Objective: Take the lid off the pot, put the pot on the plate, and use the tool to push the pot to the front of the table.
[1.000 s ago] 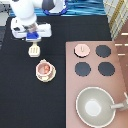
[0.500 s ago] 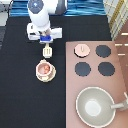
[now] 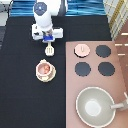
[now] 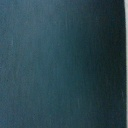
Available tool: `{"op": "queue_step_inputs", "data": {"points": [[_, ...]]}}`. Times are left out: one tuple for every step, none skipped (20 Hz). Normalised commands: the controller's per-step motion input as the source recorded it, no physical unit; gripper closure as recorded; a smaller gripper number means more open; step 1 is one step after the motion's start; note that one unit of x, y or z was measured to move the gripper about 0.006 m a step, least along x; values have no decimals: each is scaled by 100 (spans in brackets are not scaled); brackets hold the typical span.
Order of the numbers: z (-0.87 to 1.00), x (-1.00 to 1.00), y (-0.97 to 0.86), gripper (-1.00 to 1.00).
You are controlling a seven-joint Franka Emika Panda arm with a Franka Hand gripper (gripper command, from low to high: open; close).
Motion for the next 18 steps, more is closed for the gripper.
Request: {"op": "queue_step_inputs", "data": {"points": [[-3,100,10,100],[0,100,4,100],[0,100,0,100],[0,100,0,100],[9,100,0,100],[16,100,0,100],[32,100,0,100],[37,100,0,100],[42,100,0,100],[45,100,0,100],[47,100,0,100],[46,100,0,100],[45,100,0,100],[45,100,-1,100],[44,100,-5,100],[38,100,-12,100],[39,100,-12,100],[36,100,-14,100]]}}
